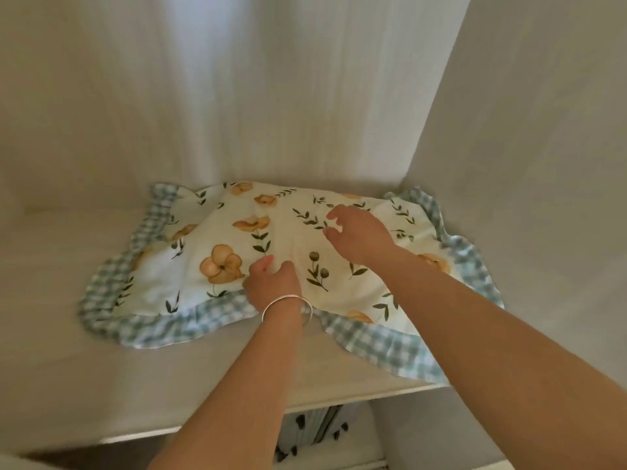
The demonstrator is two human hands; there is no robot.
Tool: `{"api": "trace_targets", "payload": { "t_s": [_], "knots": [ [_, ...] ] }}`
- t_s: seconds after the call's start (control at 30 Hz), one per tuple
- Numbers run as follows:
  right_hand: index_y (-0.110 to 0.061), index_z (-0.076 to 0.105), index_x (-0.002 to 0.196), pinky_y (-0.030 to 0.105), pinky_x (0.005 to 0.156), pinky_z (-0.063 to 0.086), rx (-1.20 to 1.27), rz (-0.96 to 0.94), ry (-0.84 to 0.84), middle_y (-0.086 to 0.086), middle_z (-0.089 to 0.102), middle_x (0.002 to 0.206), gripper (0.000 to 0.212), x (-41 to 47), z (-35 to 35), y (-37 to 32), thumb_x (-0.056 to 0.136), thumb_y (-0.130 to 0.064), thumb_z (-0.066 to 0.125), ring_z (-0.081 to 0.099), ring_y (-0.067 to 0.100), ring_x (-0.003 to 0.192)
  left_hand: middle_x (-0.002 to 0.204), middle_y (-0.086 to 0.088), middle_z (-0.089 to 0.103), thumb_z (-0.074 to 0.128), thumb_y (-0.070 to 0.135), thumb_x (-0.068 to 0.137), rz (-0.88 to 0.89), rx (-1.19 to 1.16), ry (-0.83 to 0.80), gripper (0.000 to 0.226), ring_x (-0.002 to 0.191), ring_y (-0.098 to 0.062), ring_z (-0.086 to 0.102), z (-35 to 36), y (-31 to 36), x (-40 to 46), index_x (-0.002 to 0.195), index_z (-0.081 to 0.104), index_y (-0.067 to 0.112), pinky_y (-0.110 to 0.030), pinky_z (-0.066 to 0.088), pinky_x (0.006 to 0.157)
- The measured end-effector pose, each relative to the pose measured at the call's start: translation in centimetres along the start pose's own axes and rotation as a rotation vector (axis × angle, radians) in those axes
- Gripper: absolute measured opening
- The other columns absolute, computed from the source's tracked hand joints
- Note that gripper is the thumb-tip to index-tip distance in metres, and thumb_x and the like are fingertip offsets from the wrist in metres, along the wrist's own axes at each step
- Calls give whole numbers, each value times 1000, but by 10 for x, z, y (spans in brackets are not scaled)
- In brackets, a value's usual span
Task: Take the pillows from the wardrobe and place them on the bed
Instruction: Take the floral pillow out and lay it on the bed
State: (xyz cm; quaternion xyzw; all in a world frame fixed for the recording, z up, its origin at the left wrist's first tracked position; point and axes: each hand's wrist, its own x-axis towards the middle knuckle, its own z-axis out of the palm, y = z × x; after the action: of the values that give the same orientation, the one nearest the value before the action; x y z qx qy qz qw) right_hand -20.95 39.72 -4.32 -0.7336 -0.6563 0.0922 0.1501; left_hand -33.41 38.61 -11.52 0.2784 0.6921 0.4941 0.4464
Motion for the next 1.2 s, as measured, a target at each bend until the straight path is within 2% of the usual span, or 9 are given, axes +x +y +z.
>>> {"api": "trace_targets", "payload": {
  "t_s": [0.1,0.2,0.43,0.63,0.8,0.9,1.0,1.1,1.2],
  "knots": [
    [-21,44,134,37,98,38,16,-42,-62,4,50,135,43,45,11,-1,94,-35,43,45,24,124,139,-12,30,73,27,69,-346,-221,263,79,121,-31,44,6,-2,14,136,33,22,-45,44,97],
    [-18,41,137,36,99,37,6,-60,-99,7,48,138,46,84,25,-1,95,-35,43,43,25,127,137,-12,36,81,45,56,-560,-376,347,103,119,-32,45,14,1,31,138,24,22,-48,42,99],
    [-14,37,141,36,101,35,0,-103,-171,11,43,142,51,151,43,8,95,-35,42,38,29,130,122,-16,58,80,54,60,-705,-561,237,90,105,-39,58,56,-6,42,131,44,12,-51,44,84],
    [-12,35,141,39,106,29,-144,-151,-238,17,38,144,61,199,55,28,90,-45,45,32,36,132,123,-15,57,84,54,53,-676,-665,300,101,104,-35,59,76,-6,47,133,39,11,-49,46,92],
    [-20,48,131,42,98,43,38,-25,-398,7,55,132,94,222,61,49,57,-76,64,53,31,116,112,-13,63,86,51,52,-644,-668,304,91,84,-30,61,82,-9,54,124,48,10,-40,45,67],
    [-20,58,117,44,91,48,75,-5,-471,4,65,112,108,230,73,63,33,-89,57,61,29,98,93,-11,63,85,51,50,-630,-616,336,85,75,-29,62,83,-16,53,114,49,8,-36,46,57],
    [-13,59,105,39,82,51,-24,-28,-411,5,63,95,91,221,69,61,49,-85,57,61,28,87,84,-9,59,82,50,58,-623,-551,364,71,70,-26,59,83,-20,54,104,47,10,-35,45,59],
    [-10,61,101,33,69,50,-64,-64,-285,7,65,93,80,207,63,54,61,-79,58,61,26,80,88,-12,64,81,50,56,-609,-526,339,64,76,-29,63,76,-21,51,95,50,10,-40,52,71],
    [-9,63,102,32,68,50,-37,-98,-208,8,67,94,74,192,56,44,67,-74,57,62,28,80,91,-13,65,80,48,56,-573,-522,331,63,78,-30,63,58,-17,41,98,53,11,-40,51,66]
  ]
}}
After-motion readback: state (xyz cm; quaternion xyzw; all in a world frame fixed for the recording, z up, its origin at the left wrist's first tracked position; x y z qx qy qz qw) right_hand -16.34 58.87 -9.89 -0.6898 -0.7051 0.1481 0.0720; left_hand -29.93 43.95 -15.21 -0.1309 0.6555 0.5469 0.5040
